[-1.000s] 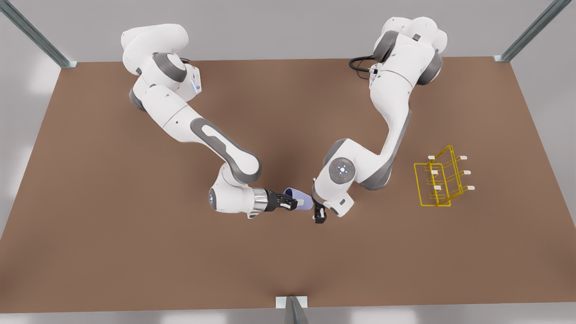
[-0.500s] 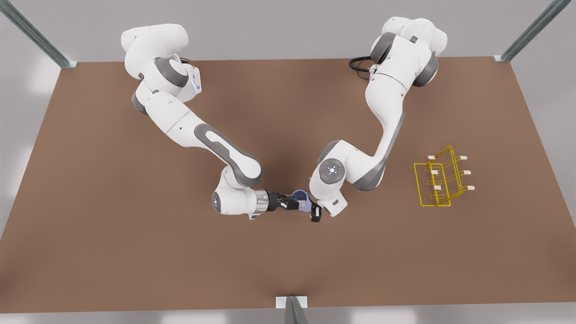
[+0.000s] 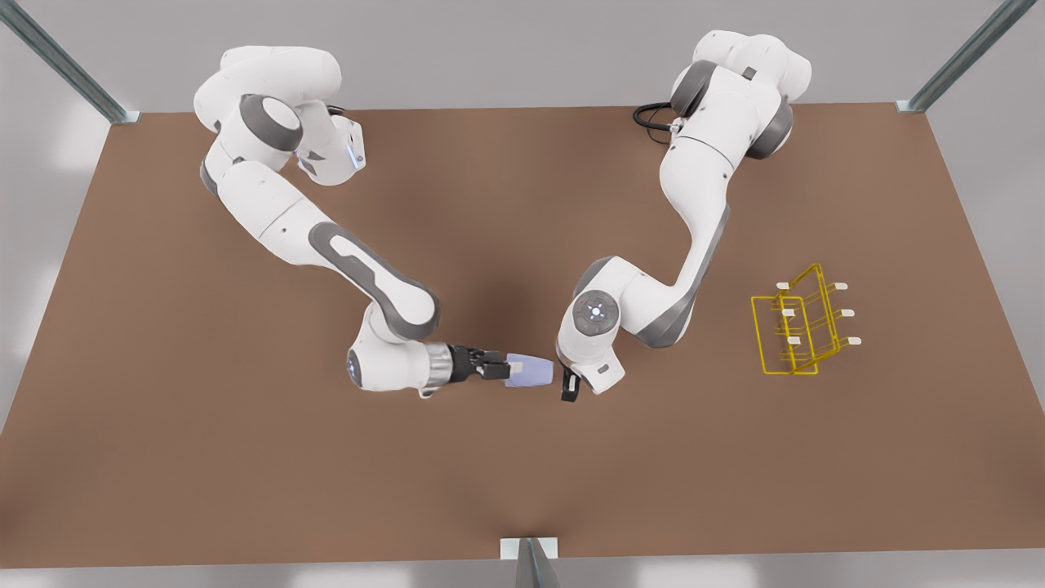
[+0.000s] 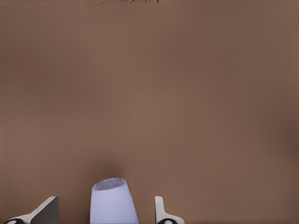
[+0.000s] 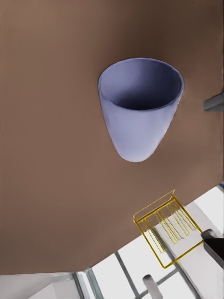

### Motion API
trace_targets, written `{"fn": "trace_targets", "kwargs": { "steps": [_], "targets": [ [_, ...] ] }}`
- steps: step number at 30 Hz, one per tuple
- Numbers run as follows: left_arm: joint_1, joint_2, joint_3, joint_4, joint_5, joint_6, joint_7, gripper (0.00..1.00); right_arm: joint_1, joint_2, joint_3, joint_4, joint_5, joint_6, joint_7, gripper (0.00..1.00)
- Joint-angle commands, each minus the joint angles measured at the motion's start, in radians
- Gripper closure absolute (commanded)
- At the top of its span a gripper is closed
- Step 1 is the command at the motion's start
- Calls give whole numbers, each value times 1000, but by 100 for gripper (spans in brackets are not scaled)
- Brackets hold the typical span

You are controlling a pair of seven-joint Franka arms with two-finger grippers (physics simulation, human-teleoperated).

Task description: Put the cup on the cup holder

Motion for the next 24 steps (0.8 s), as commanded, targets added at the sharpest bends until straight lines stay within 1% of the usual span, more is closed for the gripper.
{"fn": "trace_targets", "kwargs": {
  "steps": [1,3,4,5,6,7,8,9,10,11,12,13,14,15,17,21,22,23,24],
  "targets": [
    [-4,7,0,-1,-9,11,31,0,-79,-53,36,-72,-28,-34,-22,0],
    [-8,19,-2,-11,-9,14,7,0,-150,-157,24,-117,-112,-160,-25,0],
    [-14,27,-2,-11,-9,26,-54,0,-216,-234,17,-152,-233,-262,-38,0],
    [-17,28,0,-16,-4,26,-120,0,-294,-350,-10,-201,-344,-360,-99,0],
    [-17,27,0,-21,0,28,-165,0,-306,-491,-102,-208,-392,-469,-226,0],
    [-11,27,0,-21,-1,28,-220,0,-288,-626,-212,-203,-455,-586,-360,0],
    [-13,28,0,-22,2,28,-254,0,-184,-718,-386,-197,-519,-657,-466,0],
    [-14,34,0,-22,0,28,-271,0,-151,-735,-466,-126,-568,-726,-456,0],
    [-17,39,0,-22,0,45,-305,0,-196,-735,-467,-59,-602,-795,-455,0],
    [-17,40,0,-19,-3,49,-308,0,-262,-746,-460,-56,-610,-828,-486,0],
    [-28,54,0,-11,2,51,-306,0,-266,-810,-467,-66,-619,-879,-493,0],
    [-37,62,0,-11,2,74,-309,0,-124,-944,-597,-149,-620,-887,-493,0],
    [-43,68,0,-11,2,80,-311,0,-79,-1004,-639,-162,-596,-907,-489,0],
    [-54,76,0,-8,2,86,-315,0,-79,-992,-638,-148,-531,-899,-476,0],
    [-57,85,0,-7,2,109,-317,0,-81,-982,-638,-145,-533,-934,-481,0],
    [-71,111,-2,2,-3,174,-317,0,-64,-978,-627,-132,-534,-928,-479,0],
    [-73,112,-2,4,-3,184,-315,0,-64,-910,-621,-53,-534,-896,-478,0],
    [-74,116,-2,4,-3,210,-315,0,-26,-824,-618,46,-562,-896,-473,0],
    [-76,120,-2,4,-3,229,-314,0,16,-823,-615,70,-672,-882,-388,0]
  ]
}}
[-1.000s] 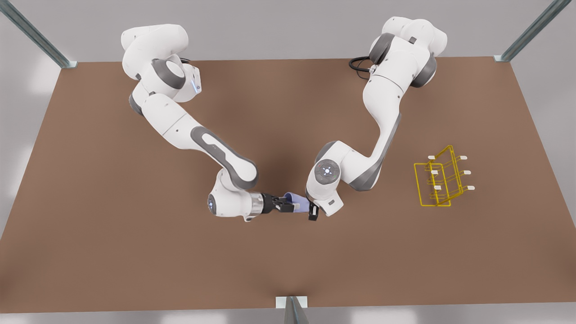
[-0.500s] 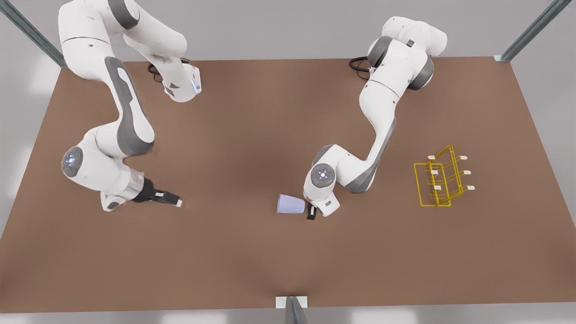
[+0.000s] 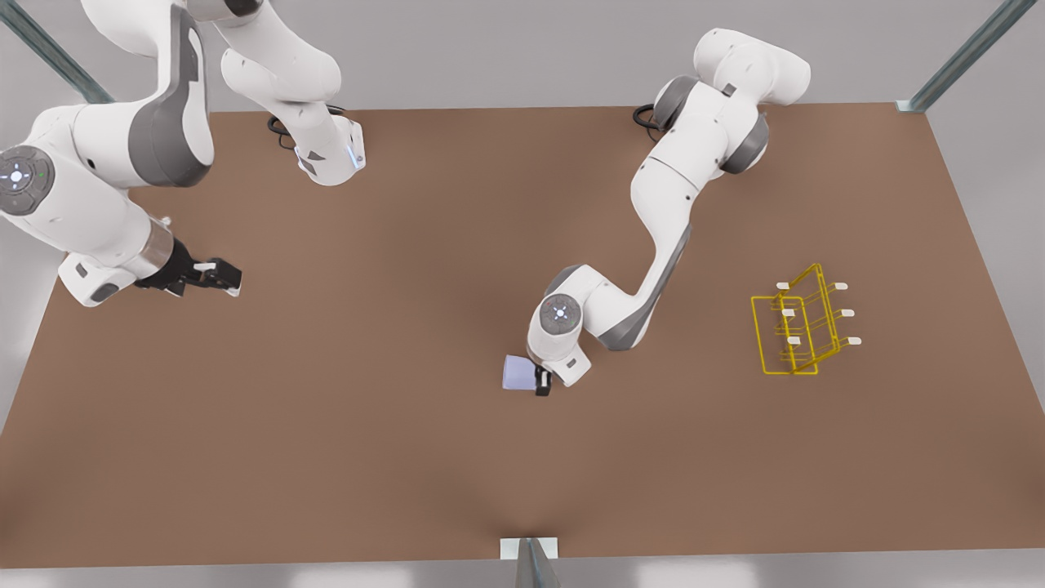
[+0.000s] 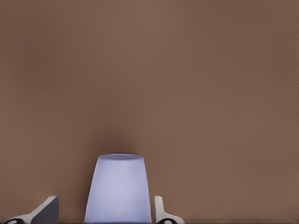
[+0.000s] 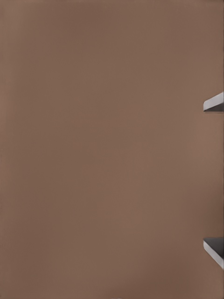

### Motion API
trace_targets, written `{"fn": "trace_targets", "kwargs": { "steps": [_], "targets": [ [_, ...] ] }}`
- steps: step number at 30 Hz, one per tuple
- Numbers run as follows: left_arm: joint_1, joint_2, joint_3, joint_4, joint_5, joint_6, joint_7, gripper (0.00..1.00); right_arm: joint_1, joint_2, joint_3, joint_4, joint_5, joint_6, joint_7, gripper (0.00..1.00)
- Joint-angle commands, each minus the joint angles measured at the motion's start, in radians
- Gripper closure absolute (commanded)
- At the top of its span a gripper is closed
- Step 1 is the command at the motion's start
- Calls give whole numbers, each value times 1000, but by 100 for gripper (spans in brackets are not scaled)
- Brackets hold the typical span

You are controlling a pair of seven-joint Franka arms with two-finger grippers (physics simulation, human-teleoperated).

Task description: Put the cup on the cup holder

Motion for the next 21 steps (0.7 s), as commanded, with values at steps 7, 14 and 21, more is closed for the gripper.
{"fn": "trace_targets", "kwargs": {
  "steps": [7,14,21],
  "targets": [
    [-33,34,1,1,3,111,-103,0,37,47,-1,30,-111,81,-70,0],
    [-37,42,4,-4,24,120,-80,0,30,77,-1,42,-103,120,-70,0],
    [-44,62,4,-1,21,148,-87,0,22,84,-8,44,-59,120,-40,0]
  ]
}}
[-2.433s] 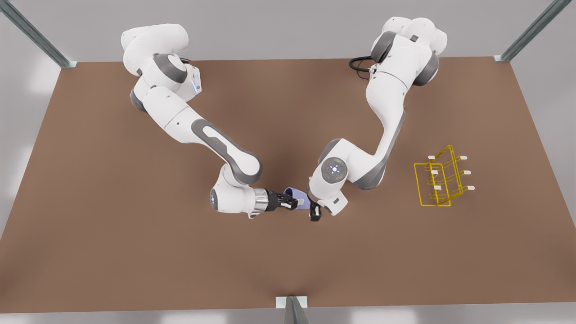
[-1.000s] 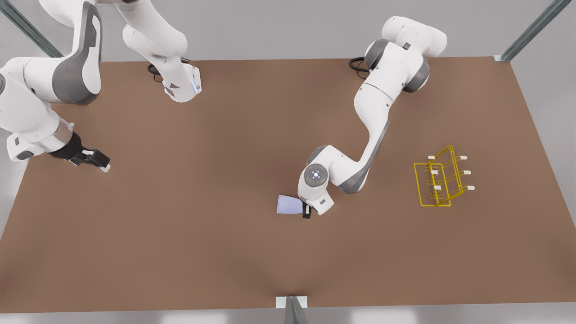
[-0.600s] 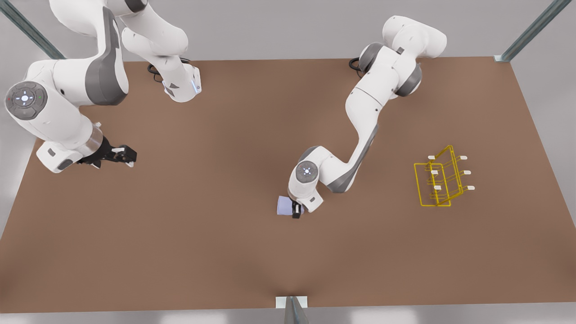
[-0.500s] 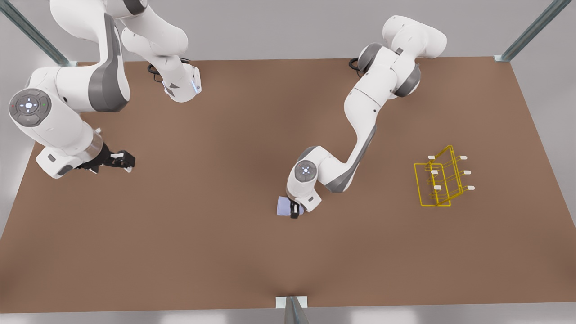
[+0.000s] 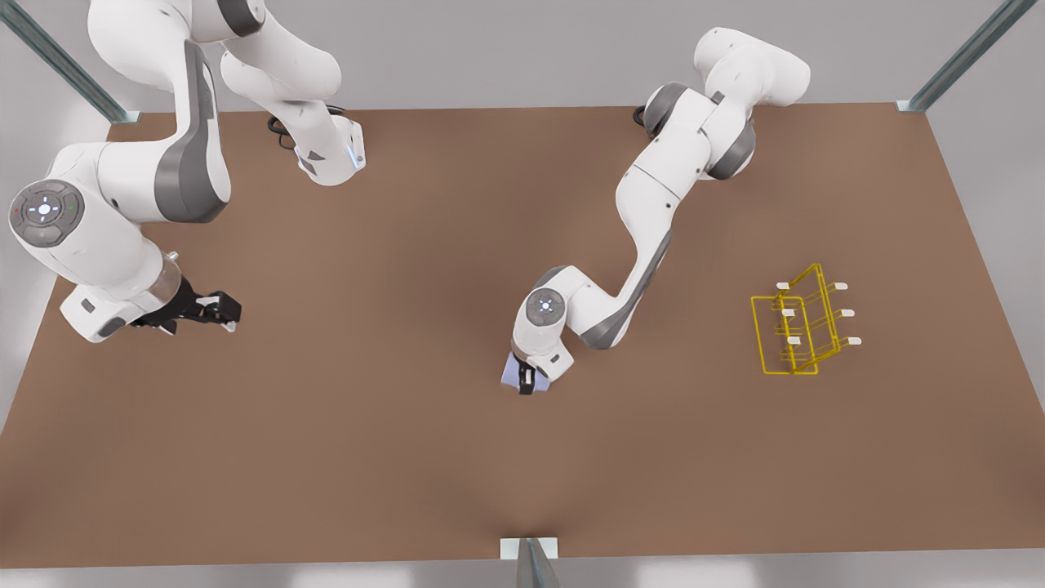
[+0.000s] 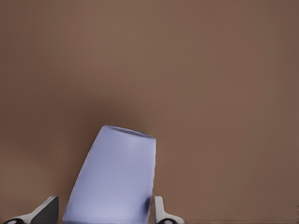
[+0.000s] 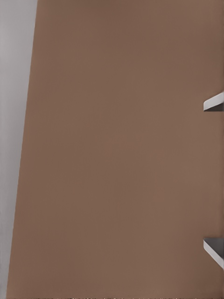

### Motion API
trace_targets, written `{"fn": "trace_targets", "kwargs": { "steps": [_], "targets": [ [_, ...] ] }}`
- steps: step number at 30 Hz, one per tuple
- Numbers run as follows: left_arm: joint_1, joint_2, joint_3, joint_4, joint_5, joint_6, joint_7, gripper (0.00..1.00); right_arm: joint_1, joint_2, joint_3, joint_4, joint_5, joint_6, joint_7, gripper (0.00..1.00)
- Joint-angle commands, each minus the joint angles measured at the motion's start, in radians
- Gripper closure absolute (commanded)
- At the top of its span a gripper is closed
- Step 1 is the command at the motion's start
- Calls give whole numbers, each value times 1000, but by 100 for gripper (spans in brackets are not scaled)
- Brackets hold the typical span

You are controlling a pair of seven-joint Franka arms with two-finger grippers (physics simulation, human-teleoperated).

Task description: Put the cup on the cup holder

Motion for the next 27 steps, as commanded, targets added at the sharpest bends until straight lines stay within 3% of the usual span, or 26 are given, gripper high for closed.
{"fn": "trace_targets", "kwargs": {
  "steps": [1,14,16,19,27],
  "targets": [
    [1,1,0,4,-1,14,-23,0,-2,-2,0,1,9,8,0,0],
    [-21,51,0,2,10,57,60,1,-9,-2,0,-1,11,8,0,0],
    [-19,41,-1,1,8,40,106,25,-9,-1,0,-1,11,8,0,0],
    [-16,21,-7,4,7,-17,143,20,-9,-2,0,-1,11,8,0,0],
    [35,-150,-32,11,20,-414,298,19,-7,-1,0,-1,11,8,1,0]
  ]
}}
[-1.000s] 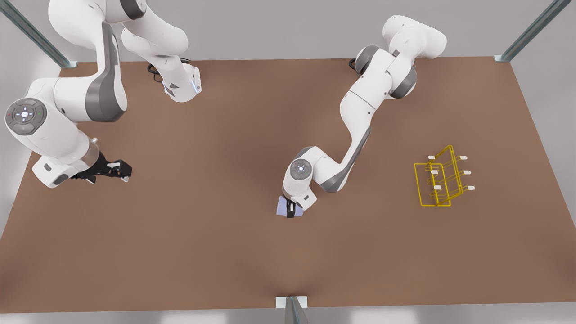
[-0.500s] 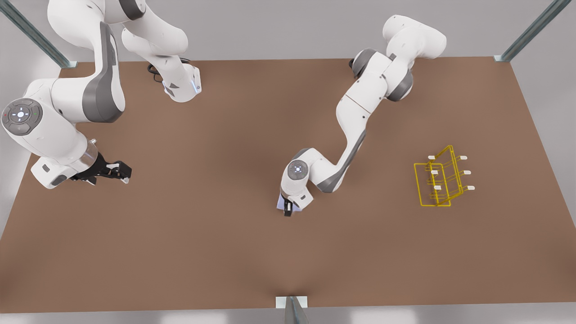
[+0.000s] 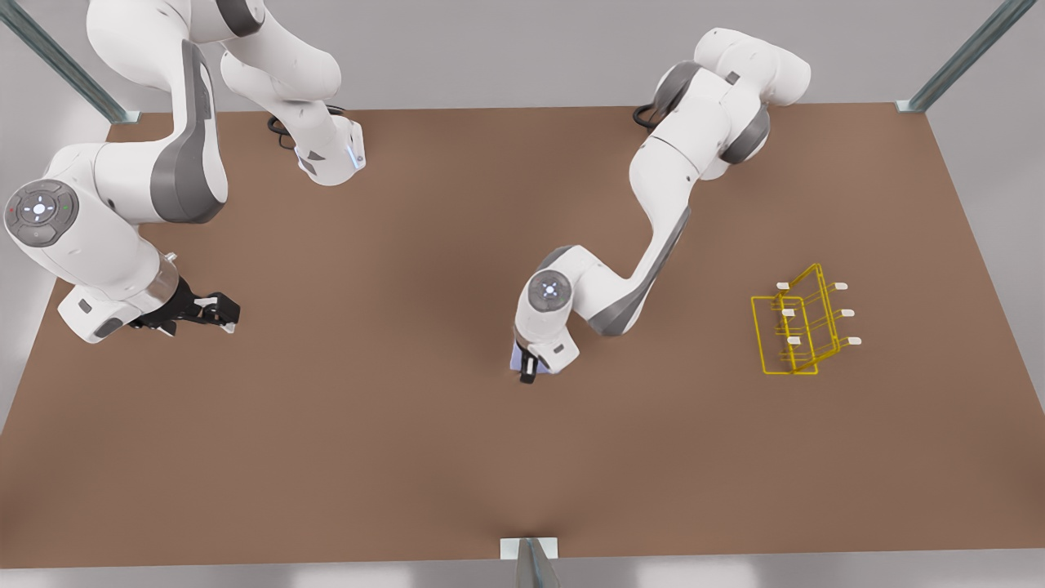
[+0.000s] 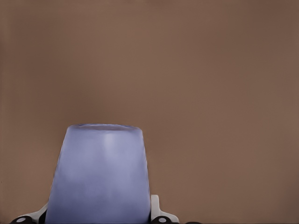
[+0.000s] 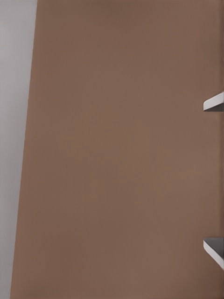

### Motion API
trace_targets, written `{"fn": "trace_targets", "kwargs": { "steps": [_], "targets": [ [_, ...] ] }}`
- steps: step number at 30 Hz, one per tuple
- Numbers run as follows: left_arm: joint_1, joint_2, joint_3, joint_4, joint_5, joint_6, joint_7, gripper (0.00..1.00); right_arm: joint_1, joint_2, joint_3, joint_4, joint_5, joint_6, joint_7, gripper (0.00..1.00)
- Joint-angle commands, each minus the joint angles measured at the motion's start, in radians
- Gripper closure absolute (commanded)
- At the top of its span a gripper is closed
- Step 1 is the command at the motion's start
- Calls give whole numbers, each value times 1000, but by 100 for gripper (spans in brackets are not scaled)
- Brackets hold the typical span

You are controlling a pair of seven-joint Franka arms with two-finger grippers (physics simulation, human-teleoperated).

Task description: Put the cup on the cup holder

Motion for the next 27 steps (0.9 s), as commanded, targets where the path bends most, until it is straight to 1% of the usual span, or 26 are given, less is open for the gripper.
{"fn": "trace_targets", "kwargs": {
  "steps": [1,2,3,4,6,7,9,10,12,14,16,18,22,24,27],
  "targets": [
    [6,-13,1,5,80,-259,186,19,0,-1,0,-1,1,0,1,0],
    [12,-48,15,5,141,-294,184,19,0,-1,0,1,1,0,1,0],
    [9,-53,62,5,204,-363,186,19,0,-1,0,1,1,0,1,0],
    [4,-53,76,6,292,-405,186,19,0,-1,0,1,1,0,1,0],
    [1,-50,76,20,469,-541,186,19,2,-1,0,1,1,0,1,0],
    [-2,-39,76,18,608,-612,186,19,0,-1,0,-1,1,0,1,0],
    [7,-36,81,18,795,-725,239,18,2,-1,0,0,1,-2,1,0],
    [-8,-30,151,3,823,-739,241,18,2,-1,0,1,1,0,-1,0],
    [-14,-24,201,2,841,-747,247,18,0,-1,0,1,1,0,-1,0],
    [6,-13,210,0,939,-760,256,18,0,-1,0,1,1,0,-1,0],
    [10,-10,265,-25,941,-768,252,18,3,-1,0,1,1,0,1,0],
    [24,-5,265,-31,936,-836,243,18,5,-1,0,-1,1,0,1,0],
    [116,10,268,-35,945,-826,213,18,9,-1,2,1,1,-2,1,0],
    [155,24,268,-34,993,-825,220,18,2,-1,2,-1,1,-2,1,0],
    [173,38,267,-37,984,-828,181,18,3,11,2,1,-1,0,-1,0]
  ]
}}
